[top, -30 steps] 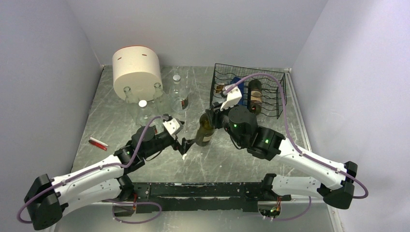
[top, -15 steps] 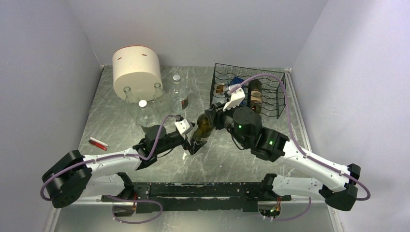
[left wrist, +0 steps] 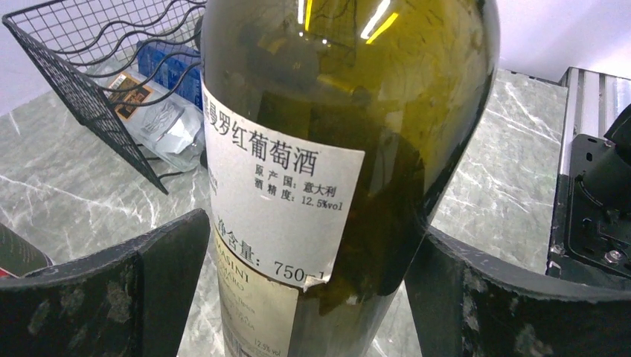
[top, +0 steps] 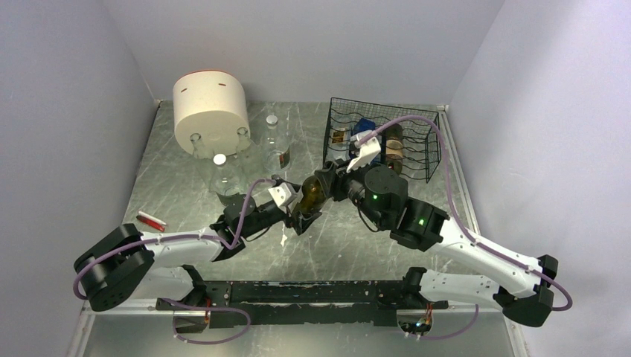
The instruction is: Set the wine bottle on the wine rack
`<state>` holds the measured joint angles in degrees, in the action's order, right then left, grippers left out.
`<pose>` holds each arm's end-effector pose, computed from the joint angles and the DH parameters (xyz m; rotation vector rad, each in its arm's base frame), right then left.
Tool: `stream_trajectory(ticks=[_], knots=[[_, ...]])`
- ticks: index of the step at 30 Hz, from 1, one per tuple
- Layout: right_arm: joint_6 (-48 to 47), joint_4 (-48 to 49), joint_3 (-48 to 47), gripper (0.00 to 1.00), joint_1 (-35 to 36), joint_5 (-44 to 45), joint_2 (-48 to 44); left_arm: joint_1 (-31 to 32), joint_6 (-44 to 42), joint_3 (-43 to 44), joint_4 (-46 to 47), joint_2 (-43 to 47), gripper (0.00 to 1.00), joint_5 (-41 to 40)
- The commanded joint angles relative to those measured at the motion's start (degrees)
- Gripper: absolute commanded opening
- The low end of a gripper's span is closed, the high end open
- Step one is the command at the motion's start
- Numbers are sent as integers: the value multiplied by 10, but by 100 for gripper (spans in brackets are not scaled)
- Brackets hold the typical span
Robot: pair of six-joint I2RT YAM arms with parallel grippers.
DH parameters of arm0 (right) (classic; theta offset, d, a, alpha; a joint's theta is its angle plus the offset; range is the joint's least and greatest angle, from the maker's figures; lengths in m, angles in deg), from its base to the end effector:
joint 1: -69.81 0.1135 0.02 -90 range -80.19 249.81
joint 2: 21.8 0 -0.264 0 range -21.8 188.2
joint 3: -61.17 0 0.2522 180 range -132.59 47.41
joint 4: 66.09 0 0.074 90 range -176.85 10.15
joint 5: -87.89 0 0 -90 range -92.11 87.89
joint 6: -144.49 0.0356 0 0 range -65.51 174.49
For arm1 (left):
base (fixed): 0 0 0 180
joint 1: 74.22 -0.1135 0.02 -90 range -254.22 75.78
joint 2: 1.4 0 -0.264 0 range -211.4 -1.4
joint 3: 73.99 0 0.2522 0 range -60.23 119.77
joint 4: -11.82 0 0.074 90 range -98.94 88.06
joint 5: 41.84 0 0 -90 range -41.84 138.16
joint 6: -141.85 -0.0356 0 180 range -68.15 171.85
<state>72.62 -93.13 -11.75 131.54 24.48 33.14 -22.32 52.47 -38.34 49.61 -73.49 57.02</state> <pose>0.1148 0.1798 0.3908 -0.3165 1.7244 0.6297 0.1505 -0.2008 0.2175 0.8091 1.3915 -0.8384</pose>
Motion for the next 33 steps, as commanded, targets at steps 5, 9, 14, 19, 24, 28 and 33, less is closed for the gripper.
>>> stream_trajectory(ticks=[5, 9, 14, 19, 24, 28, 33], knots=[[2, 95, 3, 0, 2, -43, -42, 2, -32, -13, 100, -22, 99, 31], [-9, 95, 10, 0, 2, -65, -53, 1, -43, -3, 103, -28, 96, 28], [-25, 81, 11, 0, 2, -88, -70, 2, -60, 4, 114, -23, 64, 10], [-21, 30, -5, 44, 3, -82, -88, 2, -111, 24, 104, -8, 7, 1], [-15, -77, -53, 72, 3, -74, -95, 2, -265, 49, 78, 4, 7, 14], [-4, -162, -94, 75, 2, -78, -105, 1, -426, 99, -17, 9, 7, 34], [15, -241, -123, 75, 2, -52, -123, 2, -556, 150, -73, -4, 7, 55]])
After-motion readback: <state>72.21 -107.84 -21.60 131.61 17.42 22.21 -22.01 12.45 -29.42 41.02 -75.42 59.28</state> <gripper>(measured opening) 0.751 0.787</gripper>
